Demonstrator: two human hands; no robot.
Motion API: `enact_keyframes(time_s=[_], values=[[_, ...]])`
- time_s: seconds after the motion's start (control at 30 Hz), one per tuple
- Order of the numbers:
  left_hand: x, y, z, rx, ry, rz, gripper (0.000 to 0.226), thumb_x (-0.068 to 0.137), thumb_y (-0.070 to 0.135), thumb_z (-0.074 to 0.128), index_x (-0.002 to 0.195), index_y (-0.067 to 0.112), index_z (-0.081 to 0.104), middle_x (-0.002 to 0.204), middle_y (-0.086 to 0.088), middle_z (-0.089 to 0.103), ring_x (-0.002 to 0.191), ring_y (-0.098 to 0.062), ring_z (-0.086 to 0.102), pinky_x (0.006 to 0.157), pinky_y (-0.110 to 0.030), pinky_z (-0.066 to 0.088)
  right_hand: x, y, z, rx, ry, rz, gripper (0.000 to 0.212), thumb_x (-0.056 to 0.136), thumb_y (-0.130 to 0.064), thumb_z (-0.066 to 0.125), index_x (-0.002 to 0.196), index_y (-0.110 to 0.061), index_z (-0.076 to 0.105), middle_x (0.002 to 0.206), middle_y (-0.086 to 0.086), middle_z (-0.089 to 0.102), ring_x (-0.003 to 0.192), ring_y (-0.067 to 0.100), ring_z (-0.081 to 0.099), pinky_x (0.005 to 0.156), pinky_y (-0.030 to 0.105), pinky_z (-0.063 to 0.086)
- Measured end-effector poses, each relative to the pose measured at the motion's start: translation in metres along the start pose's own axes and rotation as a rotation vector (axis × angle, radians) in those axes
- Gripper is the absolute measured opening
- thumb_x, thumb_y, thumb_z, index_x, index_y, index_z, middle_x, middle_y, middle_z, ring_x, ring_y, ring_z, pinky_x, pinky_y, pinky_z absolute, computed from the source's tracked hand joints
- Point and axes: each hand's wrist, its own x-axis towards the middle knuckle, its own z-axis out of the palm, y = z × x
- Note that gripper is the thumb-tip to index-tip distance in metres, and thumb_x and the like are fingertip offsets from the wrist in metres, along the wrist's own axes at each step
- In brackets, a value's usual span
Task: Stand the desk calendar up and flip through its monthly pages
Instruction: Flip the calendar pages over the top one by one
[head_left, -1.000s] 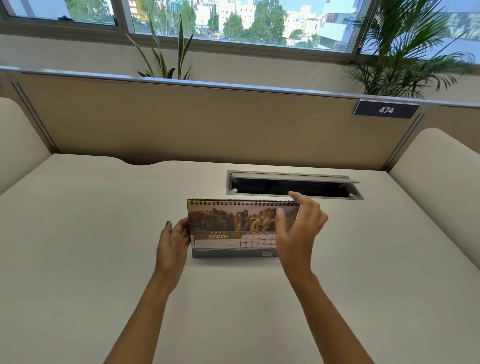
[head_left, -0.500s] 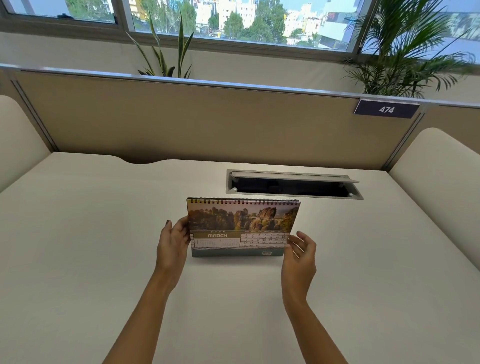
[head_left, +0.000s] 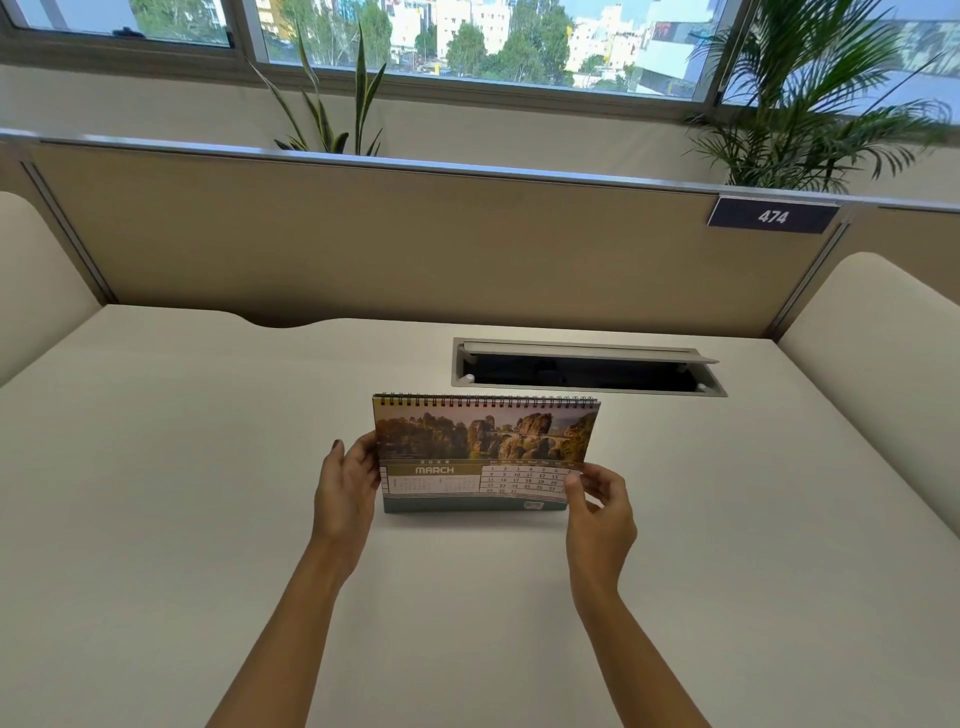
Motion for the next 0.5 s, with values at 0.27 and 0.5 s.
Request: enact_keyframes(time_s=[0.27,0.5], values=[[-0.001,0.000,0.001,-0.010,-0.003,0.015,0.051,0.101,0.043,0.013,0.118,0.022,0.057,0.117,0.002,0.066,0.112,-0.015,0.058,0.093,-0.032,0.043,-0.001,0.003,-0.006,0.018,0.017,-0.023,0.010,0.085,-0.021,0.068,0.088,-0.015,0.061,0.078,-0.009,0.062,0.074,0.005,0.060,0.056,0.006,0.048],[-0.003,0.001,0.003,-0.010,0.001,0.021,0.051,0.101,0.043,0.012,0.115,0.023,0.057,0.111,0.001,0.067,0.104,-0.015,0.059,0.085,-0.032,0.045,0.001,-0.003,-0.014,-0.021,0.019,-0.067,0.009,0.082,-0.016,0.072,0.082,-0.020,0.064,0.073,-0.010,0.063,0.071,0.006,0.063,0.051,0.003,0.047]])
